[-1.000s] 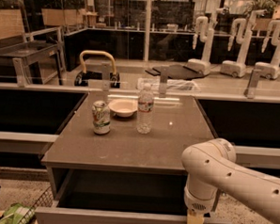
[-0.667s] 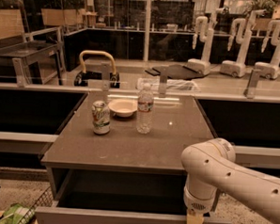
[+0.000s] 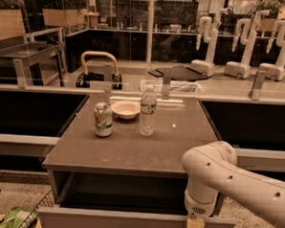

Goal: Open top drawer

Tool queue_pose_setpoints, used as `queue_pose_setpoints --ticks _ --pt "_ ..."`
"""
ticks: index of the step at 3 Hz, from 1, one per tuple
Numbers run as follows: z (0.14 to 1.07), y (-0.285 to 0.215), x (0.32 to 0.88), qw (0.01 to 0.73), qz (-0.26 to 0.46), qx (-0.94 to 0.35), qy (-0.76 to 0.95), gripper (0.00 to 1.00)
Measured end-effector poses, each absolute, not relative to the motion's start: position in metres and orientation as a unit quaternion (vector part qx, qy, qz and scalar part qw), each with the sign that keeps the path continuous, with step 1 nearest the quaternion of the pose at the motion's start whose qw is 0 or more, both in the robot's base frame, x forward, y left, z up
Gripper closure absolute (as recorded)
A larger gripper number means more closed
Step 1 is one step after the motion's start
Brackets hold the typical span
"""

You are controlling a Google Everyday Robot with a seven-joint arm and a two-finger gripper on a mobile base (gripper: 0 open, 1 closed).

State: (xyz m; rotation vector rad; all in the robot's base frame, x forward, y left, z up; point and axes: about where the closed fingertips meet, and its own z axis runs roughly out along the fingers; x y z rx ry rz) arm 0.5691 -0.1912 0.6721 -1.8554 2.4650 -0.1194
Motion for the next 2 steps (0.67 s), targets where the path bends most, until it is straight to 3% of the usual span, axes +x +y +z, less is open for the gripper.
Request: queue_pose_setpoints --ticks 1,2 --pt "0.6710 -0.1916 0.5685 0.026 -0.038 -0.601 0.798 0.00" --pt "0.6710 -0.1916 0.5685 0.026 -0.038 -0.601 0.798 0.00"
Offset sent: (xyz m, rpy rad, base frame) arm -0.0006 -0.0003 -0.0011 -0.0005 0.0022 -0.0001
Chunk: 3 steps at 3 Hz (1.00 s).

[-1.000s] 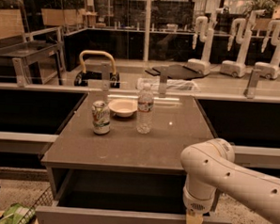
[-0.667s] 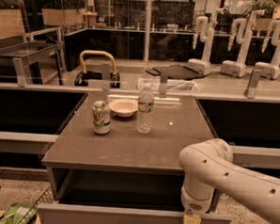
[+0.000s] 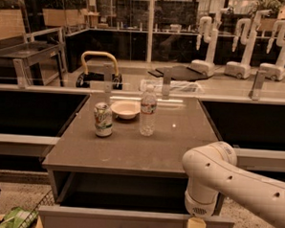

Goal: Open top drawer

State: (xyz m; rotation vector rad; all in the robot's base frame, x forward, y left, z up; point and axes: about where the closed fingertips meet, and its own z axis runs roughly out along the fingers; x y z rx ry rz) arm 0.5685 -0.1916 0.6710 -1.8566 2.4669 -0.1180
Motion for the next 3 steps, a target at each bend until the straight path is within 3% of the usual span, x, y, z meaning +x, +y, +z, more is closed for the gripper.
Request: queue_pose_setpoints --ticks 1,2,3 --pt "0.654 -0.191 0.540 0.007 -0.024 -0.599 0.800 0.19" --pt "0.648 -0.182 0.487 -0.019 -0.003 -0.596 0.803 0.50" --pt "0.648 -0.182 0.487 -0.019 -0.003 -0.596 0.803 0.73"
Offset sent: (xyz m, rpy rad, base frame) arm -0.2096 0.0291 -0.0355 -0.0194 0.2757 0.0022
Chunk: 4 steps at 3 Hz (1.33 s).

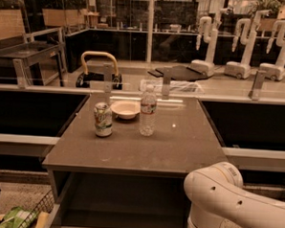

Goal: Open top drawer

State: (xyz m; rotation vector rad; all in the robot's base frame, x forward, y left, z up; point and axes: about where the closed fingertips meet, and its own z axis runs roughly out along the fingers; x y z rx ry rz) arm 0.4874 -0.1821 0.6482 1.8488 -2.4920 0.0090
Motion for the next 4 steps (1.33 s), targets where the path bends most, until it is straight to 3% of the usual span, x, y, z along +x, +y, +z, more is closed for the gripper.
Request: queue_pose_setpoints --ticks 1,2,3,4 --pt "0.6474 -0.1823 0.4868 0.020 0.003 0.596 -0.803 0.70" --pt "0.6462 -0.1827 0.4858 0.022 0.002 0.596 -0.803 0.39" --pt "0.6456 -0.1831 0.4852 0.023 0.002 0.596 -0.803 0.16" --pt "0.6448 -0.1835 0.4844 0.024 0.002 0.596 -0.803 0.00"
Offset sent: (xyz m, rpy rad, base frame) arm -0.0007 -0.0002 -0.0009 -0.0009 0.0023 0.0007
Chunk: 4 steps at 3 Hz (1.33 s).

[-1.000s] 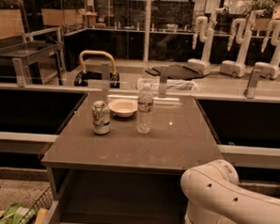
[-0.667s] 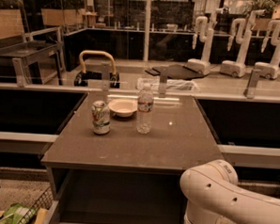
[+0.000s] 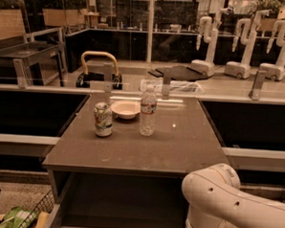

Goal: Open top drawer

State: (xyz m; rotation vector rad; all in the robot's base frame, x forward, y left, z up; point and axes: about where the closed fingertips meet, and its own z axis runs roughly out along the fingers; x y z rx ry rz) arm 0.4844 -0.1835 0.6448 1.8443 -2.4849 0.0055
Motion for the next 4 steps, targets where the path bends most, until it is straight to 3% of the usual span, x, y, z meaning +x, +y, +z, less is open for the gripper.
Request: queue_pose_setpoints --ticks 1,2,3,4 --pt "0.645 -0.184 0.484 0.024 0.002 0.596 -0.803 0.00" --pt "0.638 -0.180 0.460 0.047 -0.018 0.588 -0.807 0.16" --pt "0.635 -0.170 0.416 0.070 -0.051 0.569 -0.818 0.47" --pt "0.636 -0.170 0.416 0.070 -0.051 0.569 -0.818 0.70"
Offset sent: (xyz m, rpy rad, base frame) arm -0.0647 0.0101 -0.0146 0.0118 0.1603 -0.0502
